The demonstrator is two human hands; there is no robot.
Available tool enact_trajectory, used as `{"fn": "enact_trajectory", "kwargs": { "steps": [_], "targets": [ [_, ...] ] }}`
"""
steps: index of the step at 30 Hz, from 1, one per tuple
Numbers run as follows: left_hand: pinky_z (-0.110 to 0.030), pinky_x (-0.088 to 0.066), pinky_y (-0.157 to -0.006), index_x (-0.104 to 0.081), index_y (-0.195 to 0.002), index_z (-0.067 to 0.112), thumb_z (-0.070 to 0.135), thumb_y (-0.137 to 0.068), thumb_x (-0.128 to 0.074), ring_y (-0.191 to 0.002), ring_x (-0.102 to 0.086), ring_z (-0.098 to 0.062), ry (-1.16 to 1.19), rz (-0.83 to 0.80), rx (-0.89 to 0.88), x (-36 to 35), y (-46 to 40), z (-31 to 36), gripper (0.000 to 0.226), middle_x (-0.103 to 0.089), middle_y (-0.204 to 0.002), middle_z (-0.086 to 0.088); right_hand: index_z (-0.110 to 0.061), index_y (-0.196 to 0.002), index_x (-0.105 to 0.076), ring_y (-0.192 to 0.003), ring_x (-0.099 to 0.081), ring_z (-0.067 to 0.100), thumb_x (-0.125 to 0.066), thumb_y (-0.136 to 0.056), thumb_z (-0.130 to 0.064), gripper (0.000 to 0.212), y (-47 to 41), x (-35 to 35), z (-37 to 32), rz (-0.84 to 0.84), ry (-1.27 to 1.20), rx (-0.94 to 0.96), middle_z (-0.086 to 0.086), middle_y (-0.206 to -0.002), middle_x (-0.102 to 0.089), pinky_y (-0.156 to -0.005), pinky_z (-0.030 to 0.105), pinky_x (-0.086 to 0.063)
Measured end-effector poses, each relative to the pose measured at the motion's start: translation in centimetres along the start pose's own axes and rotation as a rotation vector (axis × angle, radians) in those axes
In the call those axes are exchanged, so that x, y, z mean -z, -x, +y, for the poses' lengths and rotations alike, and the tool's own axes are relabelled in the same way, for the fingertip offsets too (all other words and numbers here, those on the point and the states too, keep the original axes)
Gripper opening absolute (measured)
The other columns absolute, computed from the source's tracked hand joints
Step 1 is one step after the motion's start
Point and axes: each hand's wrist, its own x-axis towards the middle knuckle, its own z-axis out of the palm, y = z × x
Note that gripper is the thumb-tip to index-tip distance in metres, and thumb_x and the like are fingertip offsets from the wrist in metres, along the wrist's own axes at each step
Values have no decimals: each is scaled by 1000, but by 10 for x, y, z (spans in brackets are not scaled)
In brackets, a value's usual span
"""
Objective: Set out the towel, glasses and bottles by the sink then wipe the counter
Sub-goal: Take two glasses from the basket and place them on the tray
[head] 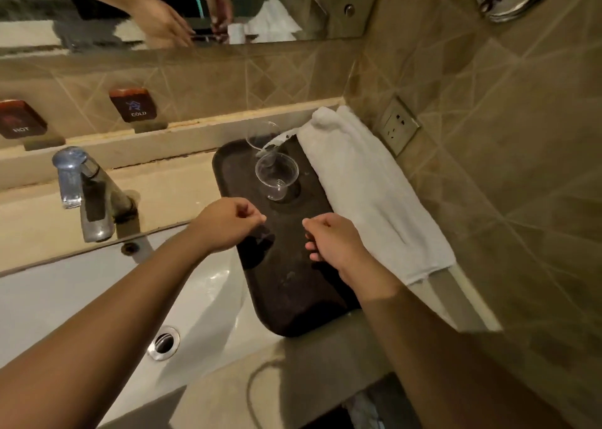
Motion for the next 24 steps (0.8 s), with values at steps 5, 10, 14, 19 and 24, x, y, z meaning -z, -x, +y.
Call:
{"fn": "enact_trajectory", "kwargs": {
  "steps": [5, 10, 14, 19, 24],
  "targets": [
    [-30, -57, -70, -65, -83, 32, 45, -90, -66, -76, -67, -7, -189, -156, -159, -26, 43, 27, 15, -70, -79, 11, -28, -74, -58, -79, -61, 12, -63, -93, -36, 21, 57, 27, 26, 58, 277, 149, -9, -78, -63, -73, 29, -45],
    [-33, -57, -79, -64, -88, 34, 46, -91, -63, -83, -64, -5, -427, -312, -389, -64, 95, 76, 13, -68, -89, 14, -28, -74, -55, -75, -60, 10, -65, -93, -36, 22, 127, 77, 65, 151, 361, 139, -9, -78, -63, -63, 27, -44],
    [-31, -52, -78, -68, -95, 29, 46, -91, -62, -88, -65, -13, -608, -380, -598, -109, 148, 131, 19, -71, -95, 10, -26, -80, -56, -82, -63, 20, -61, -93, -37, 17, 201, 134, 115, 237, 471, 101, 0, -87, -67, -72, 36, -53],
    [-32, -50, -85, -68, -108, 21, 42, -96, -58, -99, -64, -19, -770, -504, -836, -191, 253, 195, 26, -72, -108, 1, -26, -82, -58, -78, -63, 19, -60, -93, -36, 16, 326, 189, 214, 367, 515, 1, -1, -86, -68, -68, 32, -51],
    [-33, -43, -69, -61, -82, 15, 35, -95, -54, -89, -67, -30, -851, -579, -1117, -293, 394, 239, 25, -72, -94, -13, -23, -85, -55, -80, -61, 23, -54, -96, -34, 15, 474, 223, 321, 469, 536, -175, 2, -86, -62, -65, 33, -44]
  ]
}}
